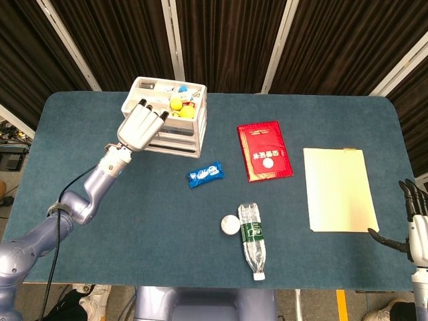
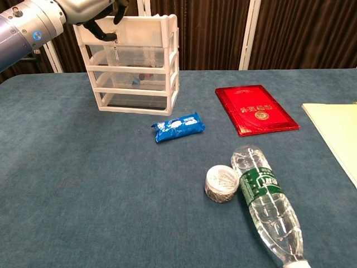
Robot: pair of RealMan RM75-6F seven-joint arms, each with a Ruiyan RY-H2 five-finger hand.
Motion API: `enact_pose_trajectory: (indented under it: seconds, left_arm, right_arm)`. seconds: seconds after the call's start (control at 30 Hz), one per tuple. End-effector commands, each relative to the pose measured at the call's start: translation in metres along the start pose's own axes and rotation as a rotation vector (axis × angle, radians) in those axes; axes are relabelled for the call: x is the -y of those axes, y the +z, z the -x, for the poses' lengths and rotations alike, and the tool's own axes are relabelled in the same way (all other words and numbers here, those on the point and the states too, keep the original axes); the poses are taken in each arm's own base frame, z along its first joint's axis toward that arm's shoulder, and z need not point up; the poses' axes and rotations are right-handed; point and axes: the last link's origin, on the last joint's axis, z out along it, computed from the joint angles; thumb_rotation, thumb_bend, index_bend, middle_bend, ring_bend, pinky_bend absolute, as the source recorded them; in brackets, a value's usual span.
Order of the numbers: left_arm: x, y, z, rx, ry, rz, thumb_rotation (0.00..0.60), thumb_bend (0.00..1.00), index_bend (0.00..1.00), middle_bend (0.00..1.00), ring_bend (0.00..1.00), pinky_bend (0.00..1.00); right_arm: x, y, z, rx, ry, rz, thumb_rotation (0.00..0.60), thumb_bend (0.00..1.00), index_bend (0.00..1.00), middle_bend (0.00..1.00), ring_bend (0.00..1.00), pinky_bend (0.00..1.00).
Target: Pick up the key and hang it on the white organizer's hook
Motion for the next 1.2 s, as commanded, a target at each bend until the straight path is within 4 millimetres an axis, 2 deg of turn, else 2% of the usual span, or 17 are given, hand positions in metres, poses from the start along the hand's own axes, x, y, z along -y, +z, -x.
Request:
enact_pose_trajectory:
  seconds: [0.03,1.2]
  left_arm:
    - [0.0003,0.0003,-0.0002,-0.002,0.000,-0.005,0.600,0.19,0.57,0.90,0.78,0.68]
    - [-0.0049,0.0069,-0.0038,-0.032,-0.005,-0.068,0.600,0.11,0.56,0.91,0.80,0.69]
  right_arm:
    - [0.0001,0.0001,-0.0001,0.000,0.001,0.000,0.600,0.06,0.00,0.00,0.00,0.00]
    - [0.0007,-0.0006,-0.0008,-0.007,0.006,-0.003,0.600,0.07,0.00,0.00,0.00,0.00]
